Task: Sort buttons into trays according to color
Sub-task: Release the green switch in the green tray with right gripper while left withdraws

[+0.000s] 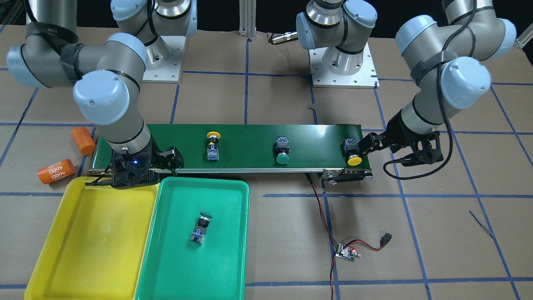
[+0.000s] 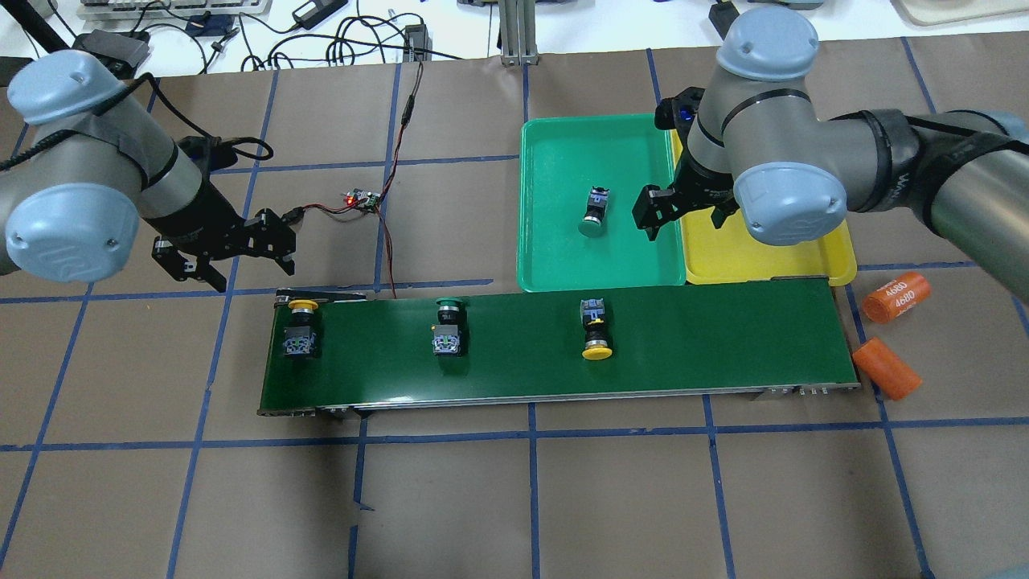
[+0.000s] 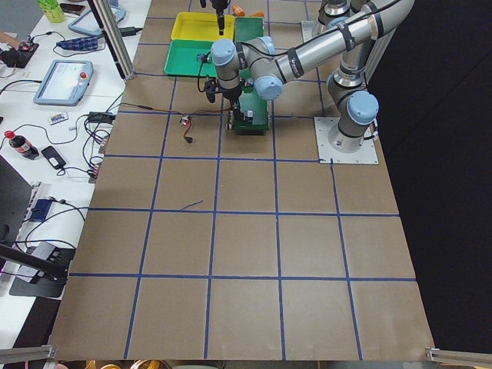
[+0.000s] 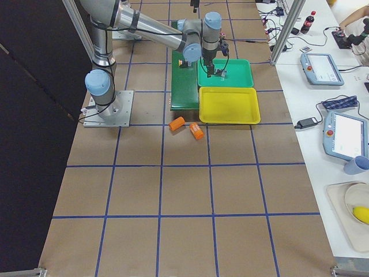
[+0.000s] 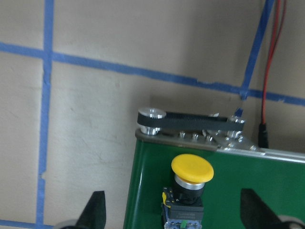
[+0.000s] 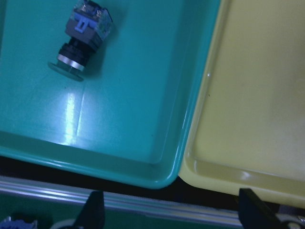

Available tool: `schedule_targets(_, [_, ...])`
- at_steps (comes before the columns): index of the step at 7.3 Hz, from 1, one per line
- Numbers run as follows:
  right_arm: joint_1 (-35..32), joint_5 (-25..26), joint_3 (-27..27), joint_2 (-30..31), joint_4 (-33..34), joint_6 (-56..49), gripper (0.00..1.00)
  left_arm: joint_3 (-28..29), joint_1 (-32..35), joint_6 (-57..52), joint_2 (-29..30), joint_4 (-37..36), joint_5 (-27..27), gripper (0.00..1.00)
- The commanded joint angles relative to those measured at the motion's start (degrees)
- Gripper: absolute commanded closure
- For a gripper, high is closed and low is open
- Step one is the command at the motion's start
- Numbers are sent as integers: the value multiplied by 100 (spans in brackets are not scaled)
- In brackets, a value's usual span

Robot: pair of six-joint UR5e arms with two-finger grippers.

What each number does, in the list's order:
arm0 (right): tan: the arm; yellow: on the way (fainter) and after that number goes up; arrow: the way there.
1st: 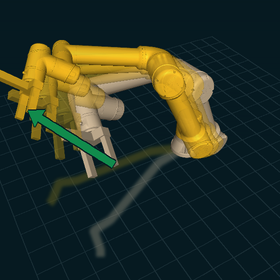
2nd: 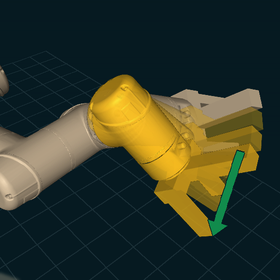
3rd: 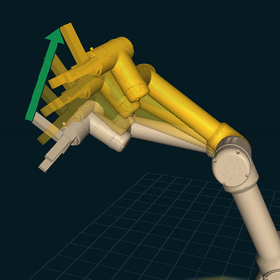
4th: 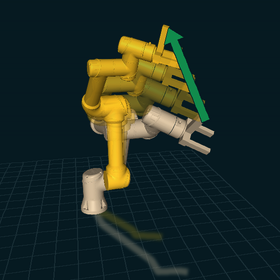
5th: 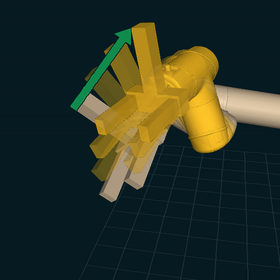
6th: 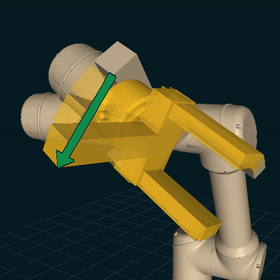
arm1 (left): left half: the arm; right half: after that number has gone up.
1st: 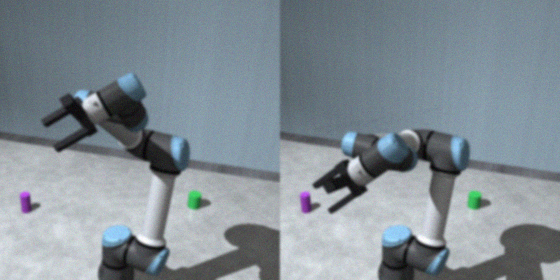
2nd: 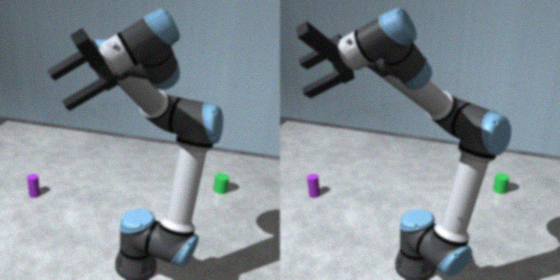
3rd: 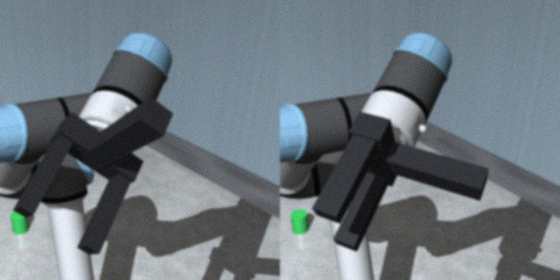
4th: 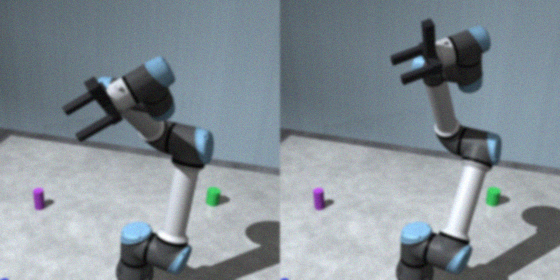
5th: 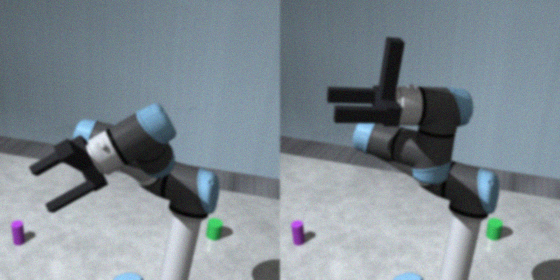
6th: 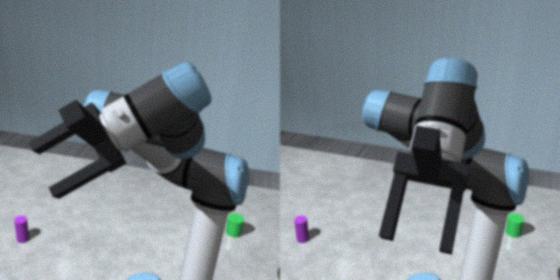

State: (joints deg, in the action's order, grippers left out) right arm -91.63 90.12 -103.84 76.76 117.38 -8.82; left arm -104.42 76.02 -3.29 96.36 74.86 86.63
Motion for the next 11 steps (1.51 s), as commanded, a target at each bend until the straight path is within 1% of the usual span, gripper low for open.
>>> schedule_targets(1, [127,208,-538,505,-390,-102,0,815,244,-5,-21,344,3,0])
schedule_targets(2, [137,199,-846,628,-322,-33,0,1236,629,-5,-99,798,108,0])
schedule_targets(3, [145,164,-1066,691,-295,-23,0,1666,1007,30,-196,1054,135,0])
schedule_targets(4, [145,164,-1103,796,-303,-6,0,1853,1341,187,-153,1074,213,0])
schedule_targets(6, [110,138,-1121,849,-347,125,0,1558,1520,206,-327,1206,188,0])
schedule_targets(8, [67,111,-1139,884,-382,292,0,1407,1477,170,-373,1206,232,0])
schedule_targets(10, [5,-221,-1244,955,-357,591,0,1381,1319,109,-408,1259,232,0])
schedule_targets(11, [-126,-240,-1244,955,-313,740,0,1276,1284,109,-469,1242,214,0])
